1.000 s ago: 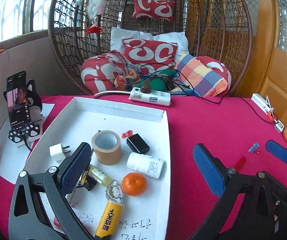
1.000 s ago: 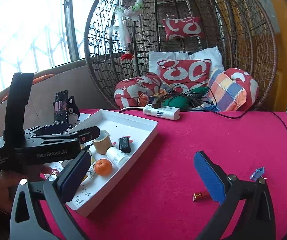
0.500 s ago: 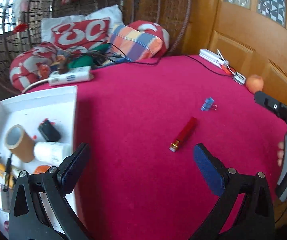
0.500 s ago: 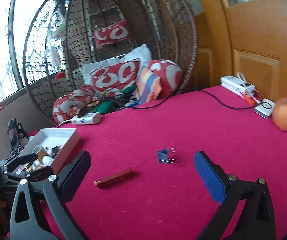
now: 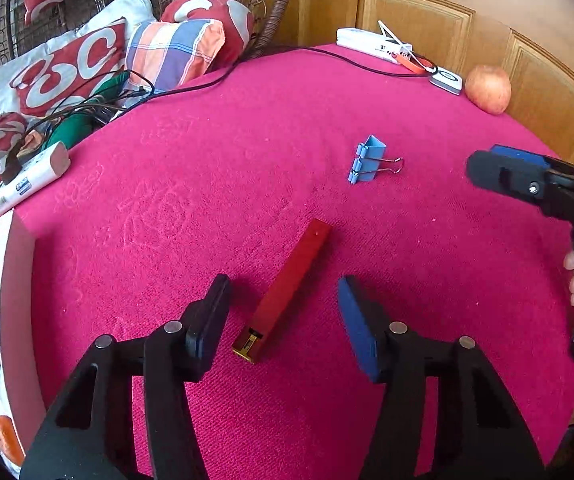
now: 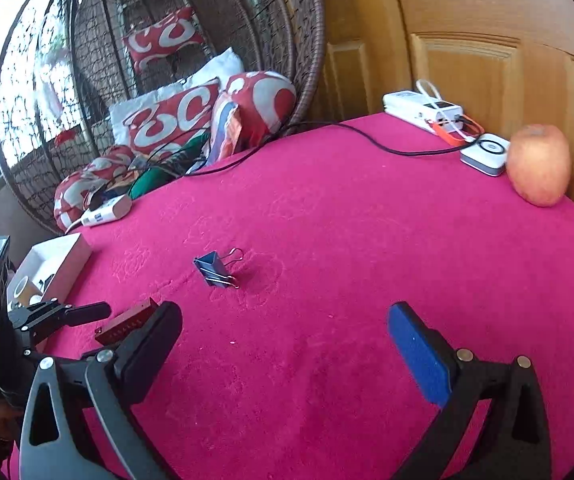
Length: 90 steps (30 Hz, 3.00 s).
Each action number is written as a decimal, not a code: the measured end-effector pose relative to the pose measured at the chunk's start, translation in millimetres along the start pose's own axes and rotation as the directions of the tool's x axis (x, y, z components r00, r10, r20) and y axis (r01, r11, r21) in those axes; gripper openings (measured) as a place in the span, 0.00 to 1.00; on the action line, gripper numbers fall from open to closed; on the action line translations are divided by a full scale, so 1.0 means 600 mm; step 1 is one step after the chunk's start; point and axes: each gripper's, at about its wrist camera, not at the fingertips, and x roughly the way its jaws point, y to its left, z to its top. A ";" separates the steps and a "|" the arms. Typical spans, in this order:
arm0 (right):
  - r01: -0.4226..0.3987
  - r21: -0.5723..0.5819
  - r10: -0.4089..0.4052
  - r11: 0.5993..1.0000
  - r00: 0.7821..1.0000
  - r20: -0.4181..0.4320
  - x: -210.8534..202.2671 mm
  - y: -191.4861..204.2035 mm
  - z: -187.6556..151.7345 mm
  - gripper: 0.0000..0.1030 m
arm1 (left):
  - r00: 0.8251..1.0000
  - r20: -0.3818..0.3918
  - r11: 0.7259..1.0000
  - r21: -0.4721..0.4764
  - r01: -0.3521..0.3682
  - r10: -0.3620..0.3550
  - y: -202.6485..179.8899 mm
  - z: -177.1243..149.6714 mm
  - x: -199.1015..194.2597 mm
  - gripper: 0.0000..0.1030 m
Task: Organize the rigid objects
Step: 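Grasp the red lighter with the left gripper while the right gripper grasps the blue binder clip, then carry the red lighter and binder clip into the white tray and release both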
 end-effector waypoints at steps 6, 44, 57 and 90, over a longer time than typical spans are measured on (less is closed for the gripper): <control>-0.035 -0.093 0.029 0.995 0.997 -0.072 0.070 0.057 0.026 0.99 | 1.000 0.009 1.000 0.010 -0.018 0.018 0.001 -0.002 -0.004 0.14; -0.029 -0.158 0.006 0.987 0.990 -0.141 0.150 0.086 0.053 0.83 | 0.986 0.166 0.978 -0.203 0.038 -0.004 0.033 -0.057 -0.142 0.11; -0.178 -0.179 0.192 0.968 0.980 0.061 -0.016 0.123 0.060 0.33 | 0.961 0.273 0.978 -0.208 0.022 0.036 0.042 -0.047 -0.206 0.11; -0.362 -0.368 0.421 0.856 0.903 0.090 -0.126 0.313 0.069 0.33 | 0.898 0.408 0.935 -0.354 -0.011 0.165 0.149 -0.105 -0.343 0.11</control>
